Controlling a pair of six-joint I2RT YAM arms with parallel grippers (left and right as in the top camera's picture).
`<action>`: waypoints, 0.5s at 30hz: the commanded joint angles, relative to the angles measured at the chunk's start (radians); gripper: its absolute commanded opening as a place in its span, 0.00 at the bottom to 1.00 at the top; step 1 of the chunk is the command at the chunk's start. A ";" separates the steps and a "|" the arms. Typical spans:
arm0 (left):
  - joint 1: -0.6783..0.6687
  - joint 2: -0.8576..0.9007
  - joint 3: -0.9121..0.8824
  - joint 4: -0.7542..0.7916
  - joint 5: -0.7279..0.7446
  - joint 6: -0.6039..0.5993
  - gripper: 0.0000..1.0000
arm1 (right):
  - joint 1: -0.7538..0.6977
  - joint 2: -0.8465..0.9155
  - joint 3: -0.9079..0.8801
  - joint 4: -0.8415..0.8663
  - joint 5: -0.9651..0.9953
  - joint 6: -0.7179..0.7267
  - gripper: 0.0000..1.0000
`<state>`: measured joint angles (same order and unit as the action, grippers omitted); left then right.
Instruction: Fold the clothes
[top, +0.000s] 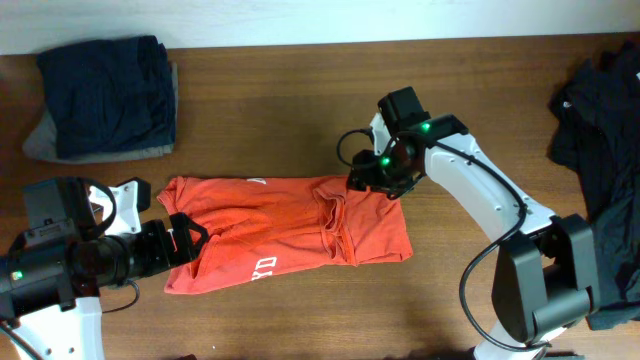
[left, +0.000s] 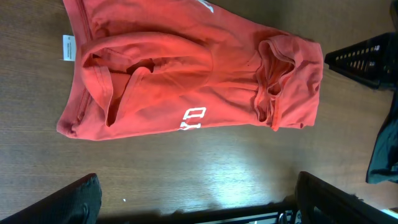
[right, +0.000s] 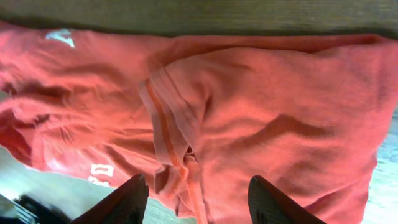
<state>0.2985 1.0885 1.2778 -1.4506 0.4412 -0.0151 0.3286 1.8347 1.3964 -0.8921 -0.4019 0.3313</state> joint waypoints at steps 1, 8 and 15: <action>-0.004 -0.002 -0.005 0.002 0.004 0.009 0.99 | 0.013 0.009 -0.002 -0.007 0.009 -0.063 0.57; -0.004 -0.002 -0.005 0.002 0.004 0.009 0.99 | 0.081 0.058 -0.018 -0.004 0.009 -0.062 0.56; -0.004 -0.002 -0.005 -0.002 0.004 0.009 0.99 | 0.153 0.150 -0.018 0.026 0.013 -0.062 0.56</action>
<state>0.2985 1.0885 1.2778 -1.4509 0.4412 -0.0151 0.4599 1.9453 1.3891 -0.8745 -0.4019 0.2810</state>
